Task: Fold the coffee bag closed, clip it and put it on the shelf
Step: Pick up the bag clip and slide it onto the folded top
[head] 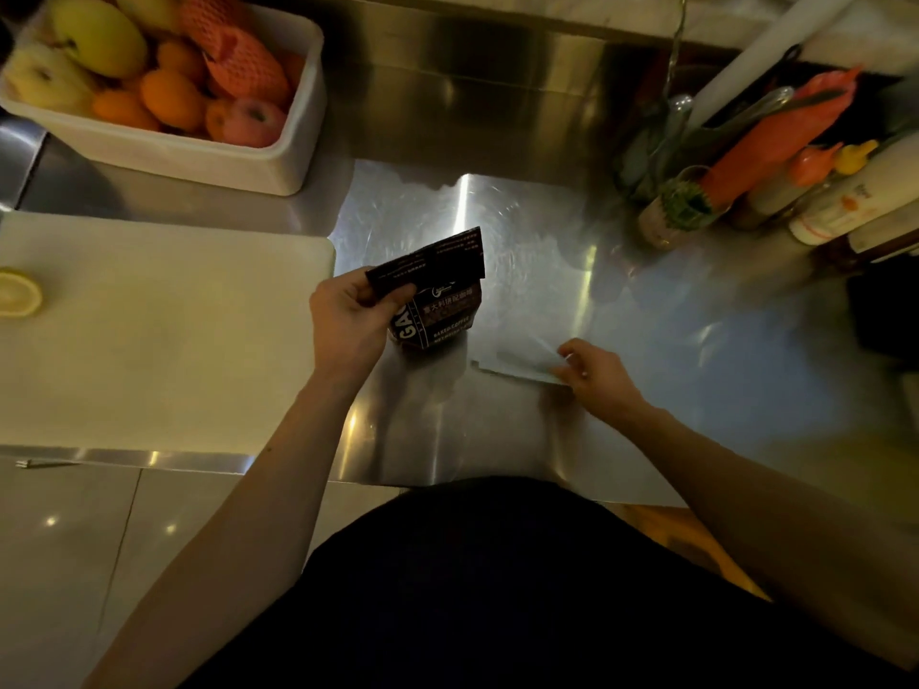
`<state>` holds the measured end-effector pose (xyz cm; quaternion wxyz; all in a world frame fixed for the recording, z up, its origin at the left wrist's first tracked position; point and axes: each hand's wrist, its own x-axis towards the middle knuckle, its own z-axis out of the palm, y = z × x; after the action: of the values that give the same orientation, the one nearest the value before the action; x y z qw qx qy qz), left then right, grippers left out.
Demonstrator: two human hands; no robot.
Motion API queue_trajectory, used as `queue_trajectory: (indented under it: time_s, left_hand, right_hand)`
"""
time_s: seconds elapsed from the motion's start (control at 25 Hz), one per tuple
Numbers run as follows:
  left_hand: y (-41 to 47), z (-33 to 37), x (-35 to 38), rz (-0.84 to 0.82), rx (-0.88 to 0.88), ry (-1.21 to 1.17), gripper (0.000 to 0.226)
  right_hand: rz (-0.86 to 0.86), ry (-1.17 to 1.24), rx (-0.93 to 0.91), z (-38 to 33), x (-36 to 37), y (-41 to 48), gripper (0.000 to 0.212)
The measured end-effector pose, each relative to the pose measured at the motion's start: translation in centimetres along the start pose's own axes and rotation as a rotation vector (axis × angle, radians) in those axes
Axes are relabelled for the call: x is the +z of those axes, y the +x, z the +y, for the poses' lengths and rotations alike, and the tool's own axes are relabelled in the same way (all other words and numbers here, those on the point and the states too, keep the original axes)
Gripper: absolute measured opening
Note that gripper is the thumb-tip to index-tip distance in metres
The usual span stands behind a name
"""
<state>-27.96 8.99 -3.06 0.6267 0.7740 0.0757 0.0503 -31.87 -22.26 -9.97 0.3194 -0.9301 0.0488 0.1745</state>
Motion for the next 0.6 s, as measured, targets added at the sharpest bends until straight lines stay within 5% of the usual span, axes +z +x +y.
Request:
queue_trajectory:
  time_s: [0.24, 0.6]
  left_hand:
    - [-0.2, 0.5, 3.6, -0.071, -0.03, -0.012, 0.023]
    - [-3.1, 0.9, 9.3, -0.136, -0.079, 0.051, 0.024]
  right_hand:
    - [0.022, 0.345, 0.029, 1.1, -7.2, 0.1, 0.026]
    - [-0.262, 0.324, -0.205, -2.5, -13.4, 2.8, 0.011]
